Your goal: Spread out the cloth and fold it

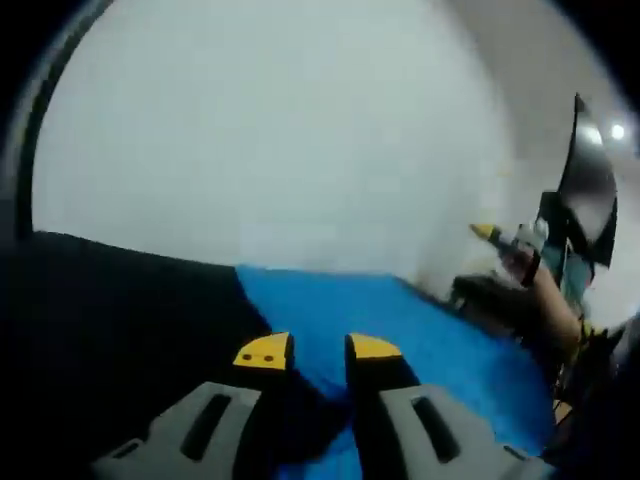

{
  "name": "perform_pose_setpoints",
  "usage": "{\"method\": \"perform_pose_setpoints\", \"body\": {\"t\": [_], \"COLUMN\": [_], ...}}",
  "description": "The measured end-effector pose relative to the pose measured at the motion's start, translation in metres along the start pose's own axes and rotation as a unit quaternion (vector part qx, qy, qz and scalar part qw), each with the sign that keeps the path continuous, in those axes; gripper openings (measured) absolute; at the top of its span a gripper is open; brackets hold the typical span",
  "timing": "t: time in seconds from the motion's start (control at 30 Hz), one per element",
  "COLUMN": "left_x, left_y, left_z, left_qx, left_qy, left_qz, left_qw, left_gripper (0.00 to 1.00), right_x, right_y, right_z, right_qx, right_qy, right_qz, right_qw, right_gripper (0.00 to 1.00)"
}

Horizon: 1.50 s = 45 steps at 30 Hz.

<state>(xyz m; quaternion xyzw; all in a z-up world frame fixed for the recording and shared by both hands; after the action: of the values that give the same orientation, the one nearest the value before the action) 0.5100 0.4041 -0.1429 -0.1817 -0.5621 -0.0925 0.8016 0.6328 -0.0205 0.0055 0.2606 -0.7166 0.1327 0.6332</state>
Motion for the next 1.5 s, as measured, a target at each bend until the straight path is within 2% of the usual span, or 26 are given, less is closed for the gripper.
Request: {"method": "perform_pose_setpoints", "body": {"t": [0.07, 0.17, 0.2, 0.27, 0.33, 0.43, 0.53, 0.63, 0.67, 0.7, 0.73, 0.77, 0.8, 0.83, 0.87, 0.9, 0.97, 1.03, 1.13, 1.2, 1.23, 1.3, 1.4, 1.43, 1.47, 1.5], "left_x": [-0.034, -0.082, -0.092, -0.101, -0.11, -0.114, -0.11, -0.102, -0.099, -0.098, -0.102, -0.106, -0.109, -0.105, -0.096, -0.091, -0.081, -0.073, -0.065, -0.072, -0.079, -0.097, -0.119, -0.112, -0.112, -0.11], "left_y": [0.008, 0.024, 0.031, 0.045, 0.05, 0.043, 0.036, 0.026, 0.02, 0.019, 0.015, 0.028, 0.04, 0.048, 0.048, 0.049, 0.055, 0.057, 0.051, 0.052, 0.055, 0.061, 0.071, 0.07, 0.075, 0.079], "left_z": [0.008, 0.016, 0.016, 0.016, 0.016, 0.017, -0.002, -0.026, -0.027, -0.041, -0.038, -0.037, -0.032, -0.027, -0.022, -0.008, 0.019, 0.046, 0.073, 0.077, 0.076, 0.075, 0.079, 0.083, 0.086, 0.093], "left_qx": [0.04, 0.052, 0.06, 0.074, 0.062, 0.055, 0.044, 0.044, 0.046, 0.054, 0.075, 0.111, 0.151, 0.164, 0.141, 0.142, 0.158, 0.153, 0.164, 0.184, 0.198, 0.208, 0.214, 0.205, 0.223, 0.235], "left_qy": [0.016, 0.032, 0.034, 0.01, 0.0, -0.012, -0.025, -0.048, -0.057, -0.061, -0.053, -0.032, -0.016, -0.025, -0.049, -0.067, -0.093, -0.101, -0.106, -0.076, -0.05, -0.013, 0.023, -0.018, -0.012, 0.001], "left_qz": [-0.01, 0.057, 0.073, 0.107, 0.134, 0.135, 0.155, 0.192, 0.205, 0.209, 0.188, 0.153, 0.123, 0.105, 0.112, 0.13, 0.144, 0.154, 0.139, 0.105, 0.092, 0.079, 0.088, 0.062, 0.073, 0.043], "left_qw": [0.999, 0.9965, 0.9949, 0.9914, 0.989, 0.9893, 0.9867, 0.9793, 0.976, 0.9745, 0.9779, 0.9814, 0.9807, 0.9806, 0.9824, 0.979, 0.9726, 0.9709, 0.9708, 0.9744, 0.9745, 0.9748, 0.9726, 0.9766, 0.9721, 0.9711], "left_gripper": [0.35, 0.38, 0.39, 0.39, 0.39, 0.39, 0.39, 0.48, 0.48, 0.46, 0.4, 0.28, 0.1, 0.07, 0.06, 0.06, 0.06, 0.06, 0.06, 0.06, 0.06, 0.06, 0.09, 0.1, 0.15, 0.17], "right_x": [-0.001, -0.009, -0.014, -0.027, -0.043, -0.064, -0.084, -0.117, -0.129, -0.142, -0.154, -0.168, -0.179, -0.187, -0.194, -0.202, -0.205, -0.213, -0.22, -0.23, -0.226, -0.222, -0.219, -0.218, -0.217, -0.216], "right_y": [0.014, 0.033, 0.036, 0.038, 0.034, 0.038, 0.033, 0.025, 0.025, 0.025, 0.032, 0.036, 0.042, 0.043, 0.037, 0.029, 0.049, 0.062, 0.079, 0.086, 0.09, 0.094, 0.101, 0.104, 0.107, 0.11], "right_z": [0.013, 0.041, 0.051, 0.068, 0.078, 0.113, 0.139, 0.162, 0.169, 0.174, 0.18, 0.185, 0.19, 0.194, 0.194, 0.194, 0.204, 0.211, 0.22, 0.227, 0.227, 0.232, 0.234, 0.235, 0.234, 0.234], "right_qx": [0.017, 0.04, 0.038, 0.034, 0.024, 0.019, 0.015, 0.015, 0.014, 0.028, 0.054, 0.074, 0.091, 0.094, 0.094, 0.091, 0.086, 0.093, 0.112, 0.11, 0.1, 0.104, 0.101, 0.1, 0.099, 0.099], "right_qy": [-0.021, -0.052, -0.056, -0.063, -0.061, -0.039, -0.021, 0.05, 0.074, 0.092, 0.103, 0.121, 0.138, 0.143, 0.141, 0.141, 0.148, 0.159, 0.174, 0.203, 0.189, 0.192, 0.187, 0.185, 0.184, 0.182], "right_qz": [0.009, 0.035, 0.039, 0.047, 0.053, 0.096, 0.12, 0.179, 0.183, 0.192, 0.185, 0.165, 0.154, 0.138, 0.139, 0.14, 0.141, 0.148, 0.154, 0.155, 0.13, 0.127, 0.114, 0.112, 0.11, 0.111], "right_qw": [0.9996, 0.9973, 0.9969, 0.9963, 0.9965, 0.9945, 0.9924, 0.9824, 0.9802, 0.9766, 0.9758, 0.976, 0.9742, 0.9754, 0.9757, 0.9758, 0.9751, 0.9716, 0.9661, 0.9606, 0.9682, 0.9676, 0.9705, 0.9713, 0.9717, 0.9719], "right_gripper": [0.13, 0.13, 0.13, 0.13, 0.13, 0.13, 0.13, 0.13, 0.13, 0.13, 0.13, 0.13, 0.13, 0.13, 0.14, 0.14, 0.14, 0.14, 0.14, 0.14, 0.13, 0.12, 0.12, 0.12, 0.12, 0.12]}}
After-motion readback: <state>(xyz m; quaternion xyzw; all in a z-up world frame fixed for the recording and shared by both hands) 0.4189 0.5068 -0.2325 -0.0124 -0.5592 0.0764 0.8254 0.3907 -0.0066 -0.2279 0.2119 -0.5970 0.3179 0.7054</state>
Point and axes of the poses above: the point that each gripper's makers call its tool centre point, and the gripper's own axes: z roughly backward along the fingers, y roughly to its left, x roughly out of its top, the point moved 3 cm from there along z, roughly backward along the fingers
